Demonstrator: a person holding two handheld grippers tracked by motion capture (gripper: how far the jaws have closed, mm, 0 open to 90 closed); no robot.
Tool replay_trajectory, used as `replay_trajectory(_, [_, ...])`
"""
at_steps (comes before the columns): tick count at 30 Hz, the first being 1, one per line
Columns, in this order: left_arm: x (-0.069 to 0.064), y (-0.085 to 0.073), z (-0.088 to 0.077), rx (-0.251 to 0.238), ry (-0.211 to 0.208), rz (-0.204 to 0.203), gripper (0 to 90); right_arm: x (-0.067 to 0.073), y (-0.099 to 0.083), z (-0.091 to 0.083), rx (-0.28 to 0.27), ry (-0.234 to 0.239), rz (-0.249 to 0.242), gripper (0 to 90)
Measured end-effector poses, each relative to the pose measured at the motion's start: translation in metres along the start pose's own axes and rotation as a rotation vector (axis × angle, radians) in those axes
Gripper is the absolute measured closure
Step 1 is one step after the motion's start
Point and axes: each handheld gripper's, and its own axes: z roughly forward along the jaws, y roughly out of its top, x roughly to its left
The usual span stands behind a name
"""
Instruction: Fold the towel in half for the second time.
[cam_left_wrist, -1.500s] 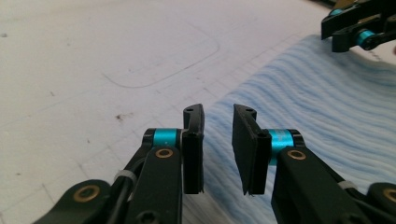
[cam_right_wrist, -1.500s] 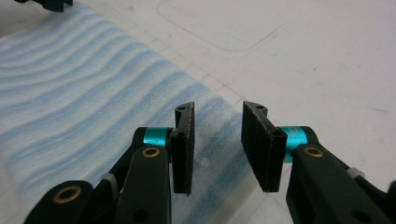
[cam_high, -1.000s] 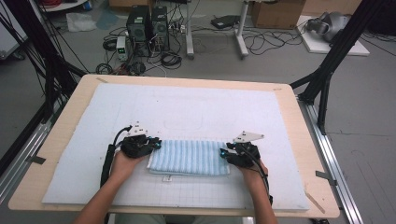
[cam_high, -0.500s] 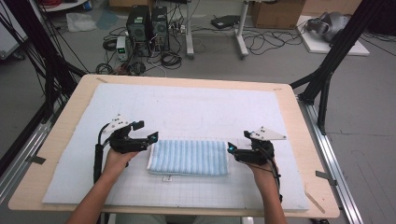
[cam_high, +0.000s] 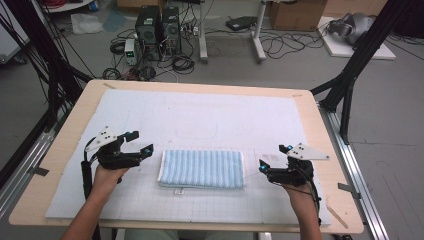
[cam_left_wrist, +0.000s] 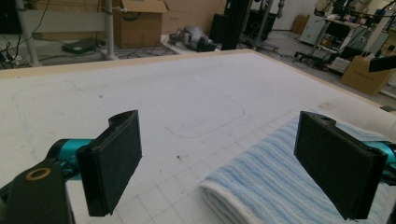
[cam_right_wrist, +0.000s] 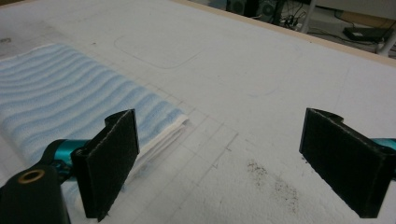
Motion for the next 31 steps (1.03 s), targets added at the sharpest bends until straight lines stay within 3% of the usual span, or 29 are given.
replay_trajectory(4, [0.000, 0.000, -0.004, 0.023, 0.015, 0.013, 17.4, 0.001, -0.002, -0.001, 0.000, -0.020, 0.003, 11.1])
replay_trajectory(12, [-0.001, 0.001, -0.010, 0.010, 0.035, 0.015, 17.4, 0.002, -0.002, -0.005, -0.001, -0.033, 0.005, 11.1])
replay_trajectory(31, [0.000, 0.002, -0.011, 0.008, 0.041, 0.014, 17.5, 0.001, -0.001, -0.004, -0.009, -0.038, 0.008, 11.1])
